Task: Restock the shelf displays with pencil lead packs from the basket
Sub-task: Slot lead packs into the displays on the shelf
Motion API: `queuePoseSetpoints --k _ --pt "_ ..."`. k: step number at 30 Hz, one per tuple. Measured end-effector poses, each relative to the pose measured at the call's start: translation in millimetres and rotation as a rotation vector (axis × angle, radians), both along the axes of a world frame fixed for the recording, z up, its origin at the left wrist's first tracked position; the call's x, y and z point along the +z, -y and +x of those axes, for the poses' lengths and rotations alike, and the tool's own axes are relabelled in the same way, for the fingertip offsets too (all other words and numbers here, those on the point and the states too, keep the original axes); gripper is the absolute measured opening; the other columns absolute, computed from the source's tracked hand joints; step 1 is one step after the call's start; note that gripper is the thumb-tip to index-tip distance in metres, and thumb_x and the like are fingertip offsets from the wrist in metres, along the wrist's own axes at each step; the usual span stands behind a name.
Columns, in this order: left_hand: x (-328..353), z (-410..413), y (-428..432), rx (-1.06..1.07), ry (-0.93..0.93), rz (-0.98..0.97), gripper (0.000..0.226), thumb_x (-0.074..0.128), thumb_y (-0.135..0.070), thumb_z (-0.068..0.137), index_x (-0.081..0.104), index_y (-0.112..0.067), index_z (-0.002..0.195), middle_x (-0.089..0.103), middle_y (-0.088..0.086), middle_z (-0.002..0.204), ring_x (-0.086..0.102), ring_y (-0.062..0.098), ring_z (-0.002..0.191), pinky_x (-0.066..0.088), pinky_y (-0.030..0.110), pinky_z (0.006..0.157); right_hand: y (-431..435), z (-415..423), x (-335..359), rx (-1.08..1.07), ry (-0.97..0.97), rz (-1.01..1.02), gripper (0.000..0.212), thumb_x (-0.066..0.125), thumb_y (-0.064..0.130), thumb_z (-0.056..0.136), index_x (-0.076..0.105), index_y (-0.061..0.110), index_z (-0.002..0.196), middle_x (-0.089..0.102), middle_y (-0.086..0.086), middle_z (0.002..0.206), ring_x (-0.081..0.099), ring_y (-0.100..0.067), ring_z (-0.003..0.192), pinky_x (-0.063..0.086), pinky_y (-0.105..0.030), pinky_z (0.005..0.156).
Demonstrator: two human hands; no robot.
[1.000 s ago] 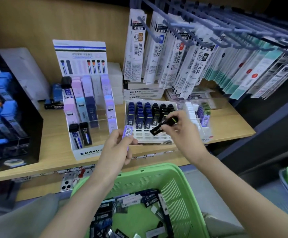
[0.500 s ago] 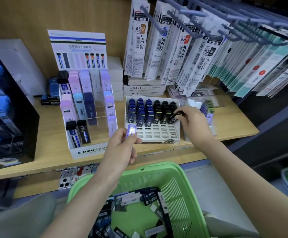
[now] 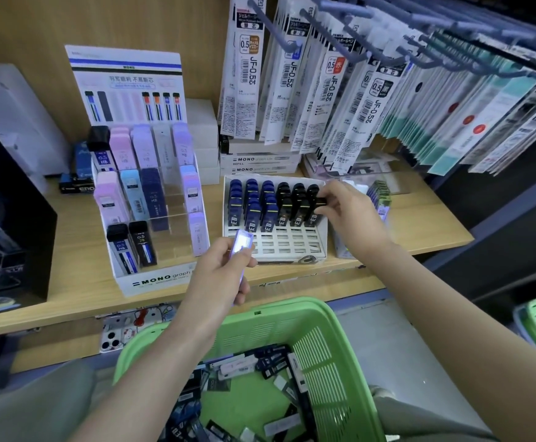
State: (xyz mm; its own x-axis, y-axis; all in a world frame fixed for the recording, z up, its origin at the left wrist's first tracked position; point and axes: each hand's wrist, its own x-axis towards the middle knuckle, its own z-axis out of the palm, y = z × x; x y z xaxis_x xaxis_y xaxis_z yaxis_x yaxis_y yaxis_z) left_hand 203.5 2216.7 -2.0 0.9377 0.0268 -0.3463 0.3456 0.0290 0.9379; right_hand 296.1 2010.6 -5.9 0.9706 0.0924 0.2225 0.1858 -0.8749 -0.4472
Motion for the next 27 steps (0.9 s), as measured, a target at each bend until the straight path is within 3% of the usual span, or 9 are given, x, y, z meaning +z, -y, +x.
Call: queuePoseSetpoints --k 5,10,13,16,18,21,27 --pt "1 0 1 -0.004 0.002 0.000 0.015 0.046 -0.016 0.098 0.058 -0.021 0.090 0.058 -0.002 0.084 0.043 0.009 0.048 0.036 0.018 0.042 5 1 -6 -0.013 0.037 -0.040 0.014 0.059 0.013 0.091 0.064 0.008 0.103 0.065 -0.008 0.102 0.061 -0.027 0.090 0.051 -0.046 0.077" --pt "1 0 0 -0.012 -0.004 -0.017 0.020 0.045 -0.014 0.097 0.061 -0.021 0.088 0.057 0.001 0.080 0.042 0.011 0.048 0.032 0.019 0.039 2 -1 -4 -0.042 0.078 -0.146 0.023 0.057 0.017 0.093 0.059 0.009 0.114 0.054 -0.008 0.113 0.057 -0.024 0.097 0.049 -0.041 0.077" --pt "0 2 -1 -0.016 -0.038 -0.056 0.030 0.039 -0.011 0.096 0.065 -0.020 0.086 0.056 0.004 0.079 0.040 0.013 0.046 0.028 0.019 0.036 -13 -18 3 -0.022 0.124 0.030 0.022 0.052 0.017 0.095 0.055 0.009 0.115 0.052 -0.002 0.109 0.051 -0.012 0.089 0.046 -0.031 0.081" --pt "0 1 -3 -0.051 -0.069 -0.056 0.031 0.036 -0.010 0.097 0.065 -0.017 0.094 0.057 0.003 0.074 0.041 0.013 0.044 0.031 0.019 0.037 -37 -47 12 0.117 0.013 0.232 0.020 0.049 0.018 0.096 0.059 0.012 0.113 0.055 0.005 0.101 0.052 -0.005 0.081 0.039 -0.009 0.073" --pt "1 -3 -4 -0.091 -0.070 -0.031 0.021 0.039 -0.008 0.096 0.059 -0.015 0.096 0.059 0.000 0.067 0.042 0.012 0.043 0.031 0.021 0.038 -50 -65 15 0.203 -0.112 0.280 0.023 0.048 0.021 0.097 0.060 0.016 0.116 0.056 0.007 0.102 0.056 -0.006 0.085 0.038 -0.006 0.071" --pt "1 -11 -5 -0.176 -0.085 0.038 0.002 0.045 -0.010 0.094 0.046 -0.012 0.093 0.063 0.001 0.068 0.040 0.011 0.043 0.029 0.022 0.042 -62 -79 17 0.285 -0.236 0.315 0.023 0.055 0.021 0.094 0.062 0.017 0.115 0.058 0.012 0.099 0.056 0.000 0.083 0.040 -0.006 0.073" --pt "2 -22 -15 -0.259 -0.059 0.097 0.005 0.051 -0.004 0.091 0.046 -0.007 0.091 0.051 0.009 0.070 0.043 0.006 0.038 0.034 0.019 0.040 -67 -85 29 0.315 -0.363 0.346 0.014 0.069 0.013 0.084 0.065 0.023 0.092 0.061 0.011 0.085 0.057 -0.007 0.073 0.047 -0.014 0.071"
